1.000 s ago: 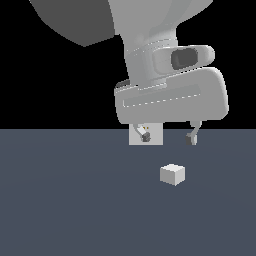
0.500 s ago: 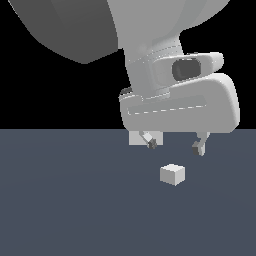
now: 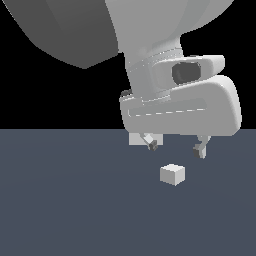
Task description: Plug the charger into the wall socket.
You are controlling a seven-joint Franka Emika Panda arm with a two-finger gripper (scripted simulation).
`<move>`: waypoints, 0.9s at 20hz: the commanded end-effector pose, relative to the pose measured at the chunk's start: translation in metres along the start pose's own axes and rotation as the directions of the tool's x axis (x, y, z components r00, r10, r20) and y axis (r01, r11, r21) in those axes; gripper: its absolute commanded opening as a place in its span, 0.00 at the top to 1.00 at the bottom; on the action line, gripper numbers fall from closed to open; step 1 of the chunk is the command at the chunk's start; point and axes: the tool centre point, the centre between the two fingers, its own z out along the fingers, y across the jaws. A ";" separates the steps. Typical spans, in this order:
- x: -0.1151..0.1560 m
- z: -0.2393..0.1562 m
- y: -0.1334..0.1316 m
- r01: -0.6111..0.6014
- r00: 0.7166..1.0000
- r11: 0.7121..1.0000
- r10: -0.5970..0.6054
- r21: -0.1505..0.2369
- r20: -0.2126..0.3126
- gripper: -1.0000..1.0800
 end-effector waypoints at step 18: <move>-0.021 0.045 0.001 -0.001 1.000 1.000 0.001 0.000 0.003 1.00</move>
